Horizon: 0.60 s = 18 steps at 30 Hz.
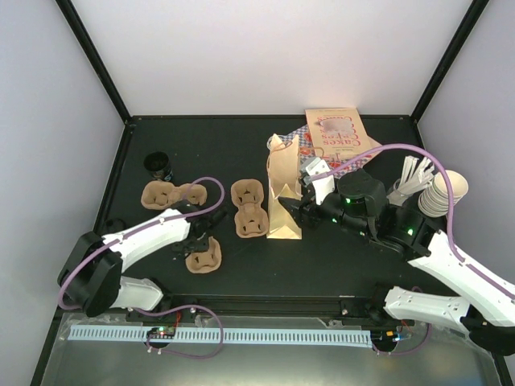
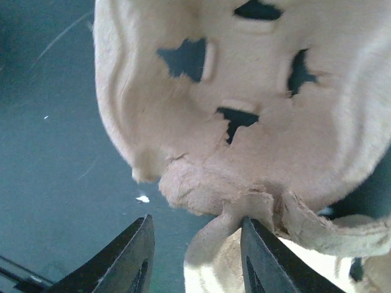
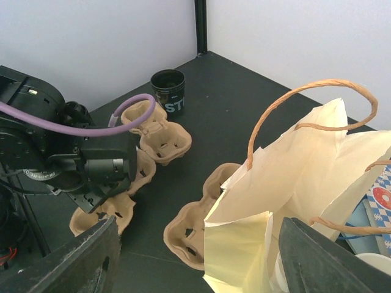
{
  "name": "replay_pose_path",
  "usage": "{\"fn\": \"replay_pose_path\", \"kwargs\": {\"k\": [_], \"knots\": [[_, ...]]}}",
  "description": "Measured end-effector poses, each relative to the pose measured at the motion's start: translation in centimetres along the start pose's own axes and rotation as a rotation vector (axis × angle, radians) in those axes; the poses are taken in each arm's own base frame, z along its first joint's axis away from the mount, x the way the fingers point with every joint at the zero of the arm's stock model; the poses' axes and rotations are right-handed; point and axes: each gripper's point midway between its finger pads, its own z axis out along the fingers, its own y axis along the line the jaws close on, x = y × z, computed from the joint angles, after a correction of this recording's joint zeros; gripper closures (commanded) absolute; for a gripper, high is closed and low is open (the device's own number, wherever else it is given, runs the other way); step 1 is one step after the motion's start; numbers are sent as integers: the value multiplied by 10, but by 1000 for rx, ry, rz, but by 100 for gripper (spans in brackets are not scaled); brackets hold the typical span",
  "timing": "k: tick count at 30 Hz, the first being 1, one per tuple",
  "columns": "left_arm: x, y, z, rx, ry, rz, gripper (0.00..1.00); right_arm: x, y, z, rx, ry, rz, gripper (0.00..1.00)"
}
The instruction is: Pack the takeout coffee
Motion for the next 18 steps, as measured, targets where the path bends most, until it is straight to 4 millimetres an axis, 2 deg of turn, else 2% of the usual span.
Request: {"fn": "replay_pose_path", "kwargs": {"k": [4,18], "knots": [[1,17,7,-16,15,-83,59,-1,0,-1,0,-3,-3,26],[-27,58,4,0,-36,-353,55,8,-1,2,2,17,-9,26]]}}
